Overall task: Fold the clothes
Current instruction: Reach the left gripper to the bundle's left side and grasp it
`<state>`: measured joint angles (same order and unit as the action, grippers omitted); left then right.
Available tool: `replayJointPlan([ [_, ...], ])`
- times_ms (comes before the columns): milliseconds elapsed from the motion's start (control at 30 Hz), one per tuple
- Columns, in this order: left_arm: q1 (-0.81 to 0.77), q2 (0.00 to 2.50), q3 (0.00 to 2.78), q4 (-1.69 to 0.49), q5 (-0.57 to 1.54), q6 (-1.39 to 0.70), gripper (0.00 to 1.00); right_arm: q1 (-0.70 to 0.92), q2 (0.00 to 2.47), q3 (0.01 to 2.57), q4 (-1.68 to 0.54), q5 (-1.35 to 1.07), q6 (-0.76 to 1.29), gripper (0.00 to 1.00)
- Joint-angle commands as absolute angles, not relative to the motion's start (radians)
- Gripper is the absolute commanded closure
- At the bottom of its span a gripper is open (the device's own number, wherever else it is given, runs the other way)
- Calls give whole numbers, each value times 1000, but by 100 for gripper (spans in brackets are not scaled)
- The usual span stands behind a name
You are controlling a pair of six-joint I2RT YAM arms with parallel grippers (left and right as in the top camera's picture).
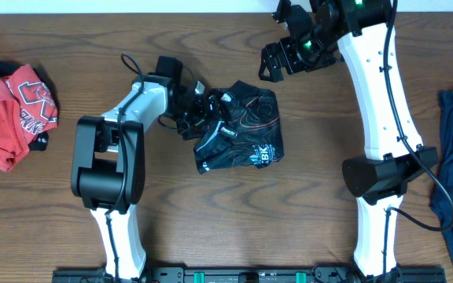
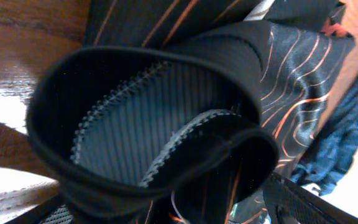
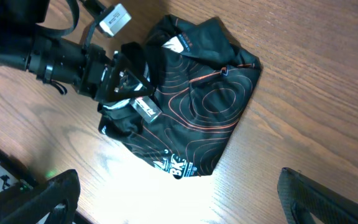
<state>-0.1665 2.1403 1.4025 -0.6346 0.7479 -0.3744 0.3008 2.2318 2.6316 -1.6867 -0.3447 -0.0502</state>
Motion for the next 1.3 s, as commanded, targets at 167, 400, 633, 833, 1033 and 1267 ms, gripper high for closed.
replayJointPlan([
  [167,-179,2336,1309,-616,234,-360,27,306,2229,2630,-1691,-356,-30,1],
  [400,-223,2420,1309,-608,236,-373,27,306,2229,2630,-1694,-356,-30,1],
  [633,-259,2478,1309,-608,242,-372,30,306,2229,2630,-1698,-356,-30,1],
  [833,-262,2479,1309,-612,242,-371,42,306,2229,2630,-1698,-356,-30,1],
  [1033,-262,2482,1309,-611,241,-368,73,306,2229,2630,-1698,-356,-23,1],
  [1267,-261,2486,1309,-592,281,-328,94,306,2229,2630,-1698,-365,-22,5],
])
